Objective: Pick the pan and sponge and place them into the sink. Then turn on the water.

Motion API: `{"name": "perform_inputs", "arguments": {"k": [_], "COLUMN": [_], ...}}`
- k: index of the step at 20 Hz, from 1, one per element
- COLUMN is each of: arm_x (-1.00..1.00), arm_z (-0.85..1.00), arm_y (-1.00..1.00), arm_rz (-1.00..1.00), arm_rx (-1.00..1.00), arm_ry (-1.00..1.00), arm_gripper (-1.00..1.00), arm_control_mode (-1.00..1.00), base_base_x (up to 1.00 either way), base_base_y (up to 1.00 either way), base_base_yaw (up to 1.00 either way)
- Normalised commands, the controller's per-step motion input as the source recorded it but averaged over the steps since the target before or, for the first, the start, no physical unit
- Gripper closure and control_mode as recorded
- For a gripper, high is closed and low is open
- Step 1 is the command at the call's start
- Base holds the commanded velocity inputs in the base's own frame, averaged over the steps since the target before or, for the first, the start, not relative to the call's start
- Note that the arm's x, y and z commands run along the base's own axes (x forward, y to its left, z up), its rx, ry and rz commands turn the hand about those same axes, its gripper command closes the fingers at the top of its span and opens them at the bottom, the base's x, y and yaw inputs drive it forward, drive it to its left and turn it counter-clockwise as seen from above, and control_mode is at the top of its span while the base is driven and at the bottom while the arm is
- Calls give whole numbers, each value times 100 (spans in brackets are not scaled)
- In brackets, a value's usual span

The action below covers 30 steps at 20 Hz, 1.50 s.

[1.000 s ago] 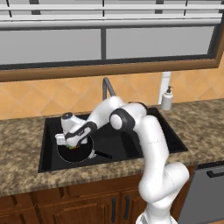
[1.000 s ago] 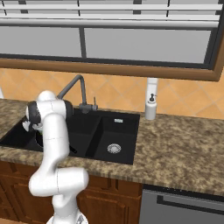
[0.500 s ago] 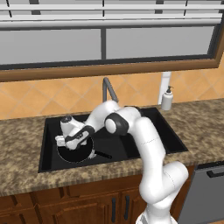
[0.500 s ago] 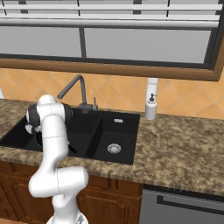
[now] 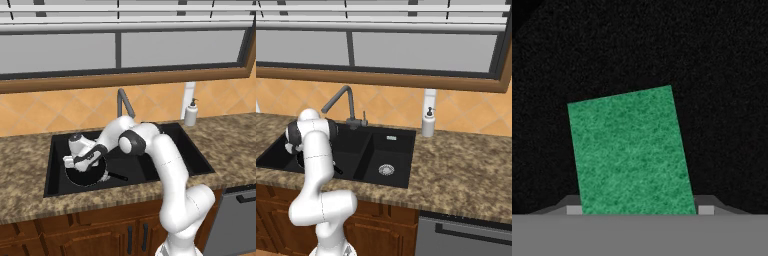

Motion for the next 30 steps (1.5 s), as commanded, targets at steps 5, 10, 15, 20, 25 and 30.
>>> {"name": "perform_inputs", "arguments": {"k": [5,10,15,20,25,30], "arm_x": [0,-4,-36,-37,-21,-12], "arm_z": [7,27,45,59,61,38], "arm_y": [2,2,0,-9,-33,-42], "arm_rz": [0,0,0,0,0,0], "arm_rx": [0,-1,0,0,0,0], "arm_ry": [0,0,-2,0,0,0], "arm_gripper": [-100,-100,-100,-100,-100,-100], "arm_control_mode": [-100,-100,-100,-100,-100,-100], "base_base_x": [0,0,0,0,0,0], "base_base_y": [0,0,0,0,0,0], "base_base_yaw": [0,0,0,0,0,0]}}
